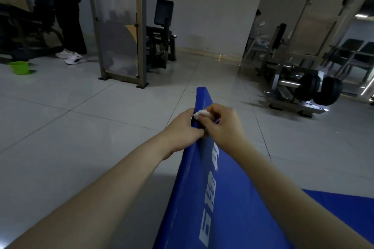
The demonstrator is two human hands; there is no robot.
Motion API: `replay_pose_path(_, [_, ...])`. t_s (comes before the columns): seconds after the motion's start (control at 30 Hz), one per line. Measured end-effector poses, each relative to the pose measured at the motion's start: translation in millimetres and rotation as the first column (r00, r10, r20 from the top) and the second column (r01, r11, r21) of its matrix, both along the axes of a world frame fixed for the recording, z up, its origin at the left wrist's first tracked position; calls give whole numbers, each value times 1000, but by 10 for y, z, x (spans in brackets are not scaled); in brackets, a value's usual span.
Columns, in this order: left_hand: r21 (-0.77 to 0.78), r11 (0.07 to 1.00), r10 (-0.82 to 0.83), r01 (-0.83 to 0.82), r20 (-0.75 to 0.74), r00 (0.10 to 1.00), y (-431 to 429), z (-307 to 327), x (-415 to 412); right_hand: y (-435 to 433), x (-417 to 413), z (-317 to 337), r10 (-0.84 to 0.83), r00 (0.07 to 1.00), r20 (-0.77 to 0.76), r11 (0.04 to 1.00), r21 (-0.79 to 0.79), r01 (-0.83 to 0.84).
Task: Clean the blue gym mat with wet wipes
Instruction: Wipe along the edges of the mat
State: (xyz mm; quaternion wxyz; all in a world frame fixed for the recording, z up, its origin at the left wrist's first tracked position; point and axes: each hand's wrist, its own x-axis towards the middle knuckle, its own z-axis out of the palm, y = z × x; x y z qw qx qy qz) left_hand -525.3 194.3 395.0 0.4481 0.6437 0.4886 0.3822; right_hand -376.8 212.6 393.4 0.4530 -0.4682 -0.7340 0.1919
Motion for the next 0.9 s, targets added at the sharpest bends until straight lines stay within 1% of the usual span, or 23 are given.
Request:
replay_pose_path(0.07, [-49, 999, -7, 8, 17, 1000, -7, 22, 25, 202, 20, 114, -102, 995, 0, 994, 51, 102])
replay_pose_path(0.17, [-117, 993, 47, -33, 120, 992, -20, 28, 43, 433, 26, 206, -182, 983, -37, 983, 11, 183])
replay_pose_path(0.23, [-168, 984, 103, -67, 213, 972, -16, -4, 35, 433, 5, 147, -165, 986, -5, 986, -26, 165])
replay_pose_path(0.3, [-243, 965, 167, -93, 303, 938, -2, -18, 12, 261, -26, 50, -122, 992, -5, 992, -24, 122])
replay_pose_path(0.37, [-305, 948, 198, -89, 350, 916, 15, -1, -32, 9, -36, -97, -77, 997, -5, 997, -17, 77])
replay_pose_path(0.47, [-333, 936, 217, -113, 292, 932, 29, 36, -63, -442, -64, -368, 14, 1000, -26, 998, -57, -15])
replay_pose_path(0.53, [-339, 932, 224, -130, 253, 941, 25, 39, -54, -634, -100, -478, 31, 999, -17, 999, -42, -31])
replay_pose_path(0.6, [-343, 928, 243, -149, 251, 937, 12, 28, -39, -579, -105, -446, -14, 1000, -1, 1000, -8, 14])
replay_pose_path(0.7, [-339, 921, 294, -189, 290, 911, -5, -9, -14, -224, -82, -232, -127, 988, -90, 992, 13, 129])
replay_pose_path(0.77, [-369, 917, 266, -153, 280, 922, -29, -33, 17, 15, -70, -113, -208, 968, -139, 978, -21, 207])
replay_pose_path(0.83, [-452, 892, 168, -21, 288, 943, -45, -34, 43, 144, -70, -103, -241, 961, -140, 971, -48, 236])
replay_pose_path(0.9, [-507, 853, 73, 128, 359, 931, -39, -16, 46, 108, -74, -133, -222, 967, -125, 974, -80, 214])
